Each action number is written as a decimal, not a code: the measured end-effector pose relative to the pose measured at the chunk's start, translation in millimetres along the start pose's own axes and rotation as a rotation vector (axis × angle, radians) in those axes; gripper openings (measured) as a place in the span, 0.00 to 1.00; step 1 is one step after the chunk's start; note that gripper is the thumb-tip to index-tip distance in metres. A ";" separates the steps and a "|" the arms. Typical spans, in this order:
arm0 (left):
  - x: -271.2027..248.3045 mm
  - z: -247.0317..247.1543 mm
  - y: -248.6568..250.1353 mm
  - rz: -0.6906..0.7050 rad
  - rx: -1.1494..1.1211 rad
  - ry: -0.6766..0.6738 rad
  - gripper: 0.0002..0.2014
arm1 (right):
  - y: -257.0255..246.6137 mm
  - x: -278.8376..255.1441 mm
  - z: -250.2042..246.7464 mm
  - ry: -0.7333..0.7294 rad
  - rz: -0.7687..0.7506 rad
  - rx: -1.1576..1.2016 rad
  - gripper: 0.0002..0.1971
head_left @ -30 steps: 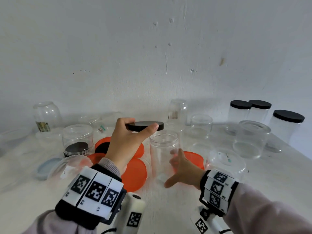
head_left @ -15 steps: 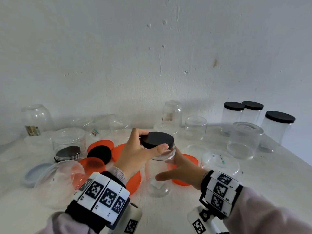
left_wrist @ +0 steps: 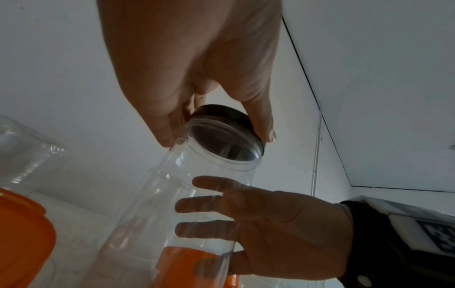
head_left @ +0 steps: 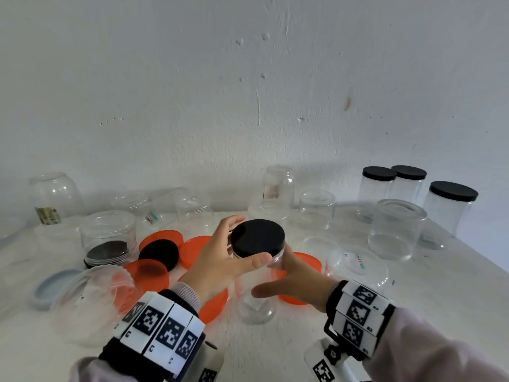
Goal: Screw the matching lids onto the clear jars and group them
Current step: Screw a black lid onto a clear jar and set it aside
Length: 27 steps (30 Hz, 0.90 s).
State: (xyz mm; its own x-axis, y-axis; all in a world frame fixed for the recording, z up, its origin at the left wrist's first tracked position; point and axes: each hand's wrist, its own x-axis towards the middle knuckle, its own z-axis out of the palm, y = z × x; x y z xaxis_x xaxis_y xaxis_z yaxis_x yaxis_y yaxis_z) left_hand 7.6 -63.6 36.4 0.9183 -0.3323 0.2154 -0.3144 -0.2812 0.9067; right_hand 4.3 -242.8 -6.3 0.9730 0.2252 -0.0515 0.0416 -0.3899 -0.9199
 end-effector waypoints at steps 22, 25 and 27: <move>5.6 4.8 -39.2 -0.080 0.039 -0.196 0.50 | -108.5 -9.5 -40.7 -0.174 -0.105 -0.748 0.45; 4.9 4.9 -41.3 -0.074 0.030 -0.191 0.46 | -122.0 -0.2 -29.9 -0.227 -0.092 -0.972 0.41; 4.4 4.8 -42.2 -0.082 0.033 -0.185 0.42 | -129.6 4.5 -26.1 -0.263 -0.054 -1.063 0.38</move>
State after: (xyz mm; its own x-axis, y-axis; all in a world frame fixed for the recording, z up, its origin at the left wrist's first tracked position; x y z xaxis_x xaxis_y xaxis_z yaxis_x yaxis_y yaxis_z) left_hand 23.7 -57.6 -2.6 0.8823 -0.4658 0.0681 -0.2507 -0.3426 0.9054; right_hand 9.3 -214.5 122.9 0.8901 0.3996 -0.2190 0.3805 -0.9162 -0.1252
